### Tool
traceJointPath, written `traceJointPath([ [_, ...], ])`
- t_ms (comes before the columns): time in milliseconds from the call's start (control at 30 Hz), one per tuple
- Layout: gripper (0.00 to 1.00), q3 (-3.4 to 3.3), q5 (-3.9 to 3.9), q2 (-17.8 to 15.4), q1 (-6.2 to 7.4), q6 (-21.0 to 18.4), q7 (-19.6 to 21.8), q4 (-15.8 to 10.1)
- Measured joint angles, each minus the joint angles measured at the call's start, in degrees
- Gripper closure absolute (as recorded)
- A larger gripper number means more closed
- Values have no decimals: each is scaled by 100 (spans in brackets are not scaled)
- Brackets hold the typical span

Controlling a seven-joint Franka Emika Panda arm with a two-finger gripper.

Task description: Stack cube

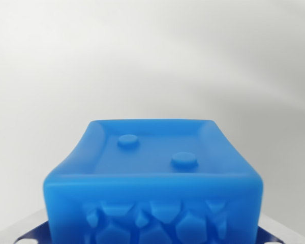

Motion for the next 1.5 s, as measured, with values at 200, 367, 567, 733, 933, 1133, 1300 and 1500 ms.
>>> traceJointPath([
  [200,100,0,-2,-86,101,47,167,-130],
  [367,100,0,-4,-139,180,88,304,-231],
  [567,100,0,-6,-220,280,127,471,-347],
  [733,100,0,-7,-267,367,168,618,-437],
  [933,100,0,-9,-344,475,209,797,-557],
  [1133,100,1,-12,-409,592,252,990,-665],
  [1300,100,1,-13,-449,676,280,1132,-735],
  [1500,100,1,-15,-520,782,310,1301,-835],
])
